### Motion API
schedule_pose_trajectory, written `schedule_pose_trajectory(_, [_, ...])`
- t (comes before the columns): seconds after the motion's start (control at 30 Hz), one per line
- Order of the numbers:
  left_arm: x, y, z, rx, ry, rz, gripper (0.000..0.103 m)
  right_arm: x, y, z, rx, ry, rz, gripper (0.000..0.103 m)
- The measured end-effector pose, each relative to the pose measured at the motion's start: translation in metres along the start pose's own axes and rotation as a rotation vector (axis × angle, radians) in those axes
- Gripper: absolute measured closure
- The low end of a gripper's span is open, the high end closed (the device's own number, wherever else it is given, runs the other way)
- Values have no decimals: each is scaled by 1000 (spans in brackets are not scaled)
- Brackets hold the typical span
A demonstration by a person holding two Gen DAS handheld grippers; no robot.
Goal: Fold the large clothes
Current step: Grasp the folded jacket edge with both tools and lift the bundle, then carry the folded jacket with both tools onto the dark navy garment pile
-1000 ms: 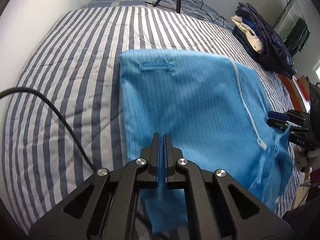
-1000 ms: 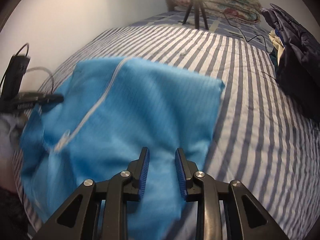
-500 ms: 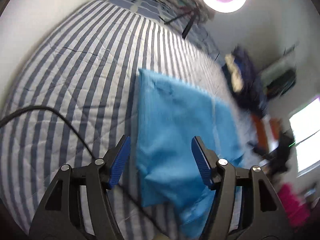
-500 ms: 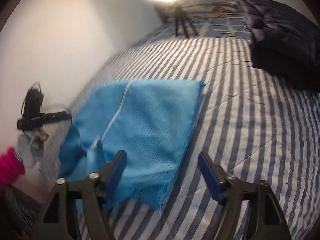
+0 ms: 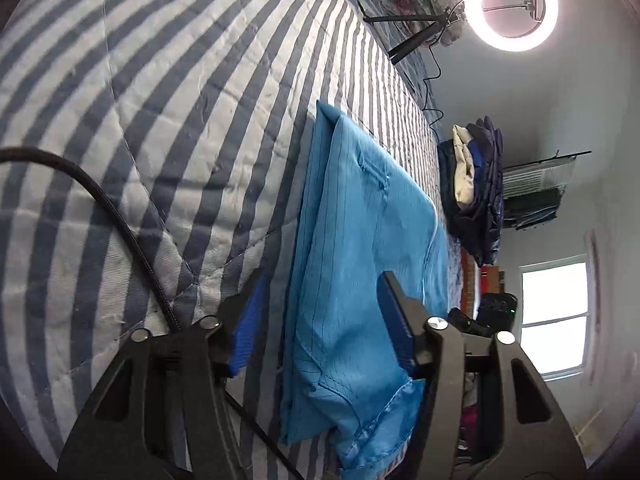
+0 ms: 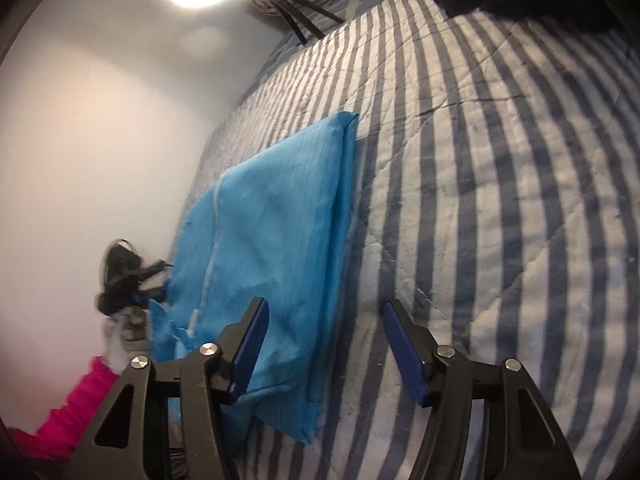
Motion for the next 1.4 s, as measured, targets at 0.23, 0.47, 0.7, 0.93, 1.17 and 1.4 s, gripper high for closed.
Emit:
schedule_pose_trajectory(0.23, [-3,-3,9,-34,-4,15,61,0,-10,18,-11,-128,30,64])
schedule_pose_trajectory(0.47, [15,-9,27,-46,-68,45,67,-21,-23,41,-22,-140,-9,68])
schedule_pose_trajectory(0.7, [29,-8,34,2,-198,100,92,-31,-14,43,-25,-29,-43,80])
schedule_pose_trajectory(0.93, [62,0,25,70,-305,201,98,-62,-10,39,-19,180,-122,96])
schedule_pose_trajectory(1.17, [94,17,14,106,-344,265,98,-105,2,25,0,335,-200,99])
schedule_pose_trajectory(1.4, [141,47,16,139,-423,373,99,-137,23,-5,24,450,-280,99])
Point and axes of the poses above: each gripper's, at about its wrist camera, not at the fingertips, and z roughly the way its jaws point, x to its right, y to its underside, the point moved 8 cm from there along z, roughly the way its jaws point, and after that the axes turned 13 degrees about -x, right-handed, at the moved point
